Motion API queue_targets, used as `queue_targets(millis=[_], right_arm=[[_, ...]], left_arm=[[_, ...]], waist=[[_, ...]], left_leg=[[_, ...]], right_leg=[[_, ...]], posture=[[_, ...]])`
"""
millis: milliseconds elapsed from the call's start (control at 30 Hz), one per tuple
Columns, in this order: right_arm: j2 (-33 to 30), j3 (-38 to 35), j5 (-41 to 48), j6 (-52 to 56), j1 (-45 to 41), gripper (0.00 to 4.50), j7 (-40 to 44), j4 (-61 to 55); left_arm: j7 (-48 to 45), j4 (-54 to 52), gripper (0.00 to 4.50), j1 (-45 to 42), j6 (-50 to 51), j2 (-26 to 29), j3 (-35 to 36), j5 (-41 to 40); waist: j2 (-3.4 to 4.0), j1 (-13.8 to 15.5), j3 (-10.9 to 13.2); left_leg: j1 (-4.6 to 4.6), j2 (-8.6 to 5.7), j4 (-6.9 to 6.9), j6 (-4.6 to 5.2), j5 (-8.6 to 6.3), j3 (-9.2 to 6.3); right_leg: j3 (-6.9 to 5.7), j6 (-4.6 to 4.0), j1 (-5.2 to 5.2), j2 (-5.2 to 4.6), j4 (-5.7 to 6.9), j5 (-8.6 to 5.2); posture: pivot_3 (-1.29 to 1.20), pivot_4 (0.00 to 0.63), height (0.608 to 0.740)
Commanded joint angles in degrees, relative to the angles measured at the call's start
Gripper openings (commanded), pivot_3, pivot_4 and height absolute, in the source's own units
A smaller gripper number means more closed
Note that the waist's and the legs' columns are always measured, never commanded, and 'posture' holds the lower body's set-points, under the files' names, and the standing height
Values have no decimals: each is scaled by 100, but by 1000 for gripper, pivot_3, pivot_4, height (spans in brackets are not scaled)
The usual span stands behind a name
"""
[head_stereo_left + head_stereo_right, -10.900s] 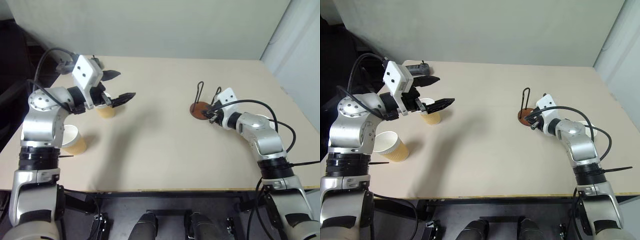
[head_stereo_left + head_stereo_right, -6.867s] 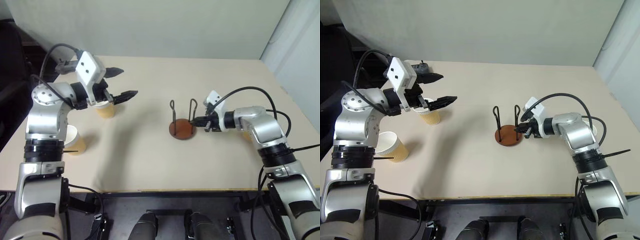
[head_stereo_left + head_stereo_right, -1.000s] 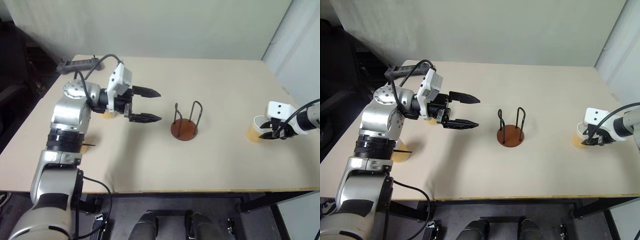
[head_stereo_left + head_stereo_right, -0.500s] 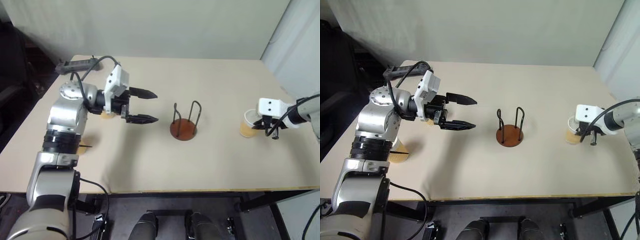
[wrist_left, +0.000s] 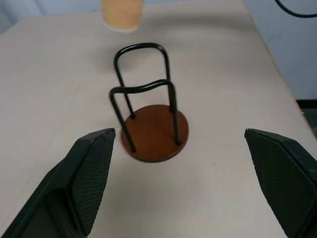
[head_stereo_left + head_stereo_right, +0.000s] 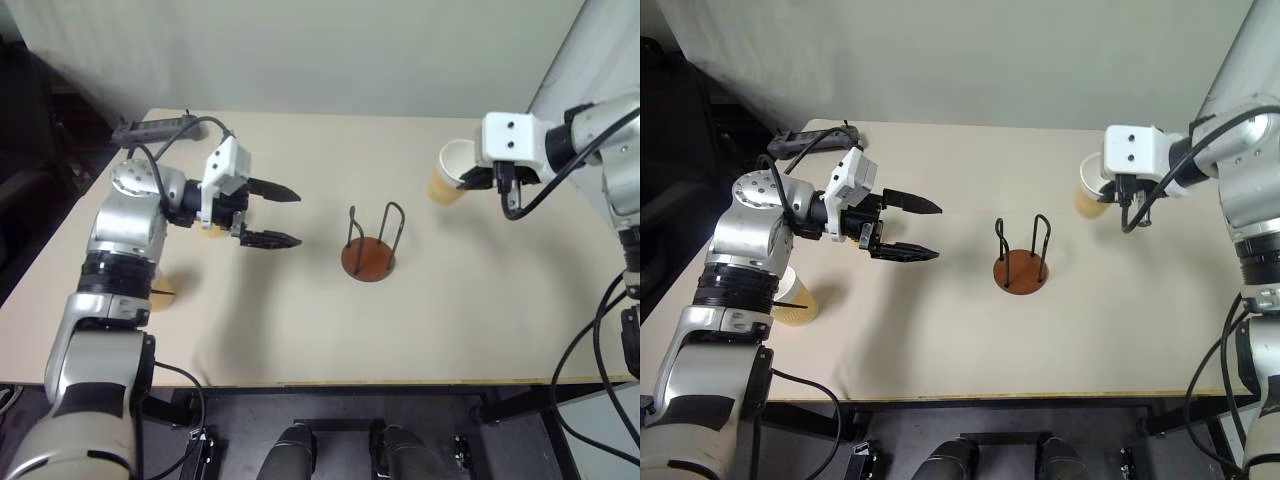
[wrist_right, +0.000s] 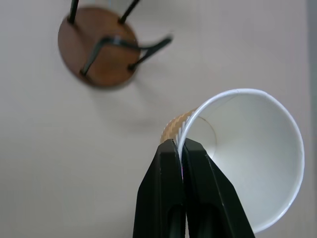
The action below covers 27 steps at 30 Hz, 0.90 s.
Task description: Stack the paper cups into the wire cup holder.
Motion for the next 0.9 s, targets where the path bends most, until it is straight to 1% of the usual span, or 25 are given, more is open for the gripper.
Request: queue_targets(millis=[33,167,467,667,900], right_arm=[[137,4,31,32,-526,27,95,-29],[314,41,152,243,-815,27,282,-151],[411,237,478,1062,-642,27,829,-1246],[549,405,549,1333,-643,27,839,-1487],[747,639,508,1334,-421,27,801,-1575]], left_arm=[[-158,161,4500,-228,-211,5,33,61],[-192,307,4500,-301,-312,-40,17,90],[-267,611,4500,-451,-515,-222,-4,163],[-264,768,4500,-531,-623,-353,-3,197],[-260,798,4500,-523,-666,-428,19,202]], waist=[[0,-8,0],[1,0,0],[1,-3,0],[0,-5,0],[0,-9,0]], left_leg=[[0,0,-1,-1,-1,0],[-4,1,-7,-4,-3,0],[-7,1,-7,-5,-12,1],[-3,1,-3,-5,-10,1],[2,1,-1,-6,-6,1]], right_leg=[[0,-1,-2,0,0,0],[-3,-13,-11,0,3,-8],[-6,-26,-14,0,4,-18],[-5,-27,-15,0,20,-19],[-5,-31,-16,0,31,-21]], posture=[[0,150,740],[0,150,740],[0,150,740],[0,150,740],[0,150,740]])
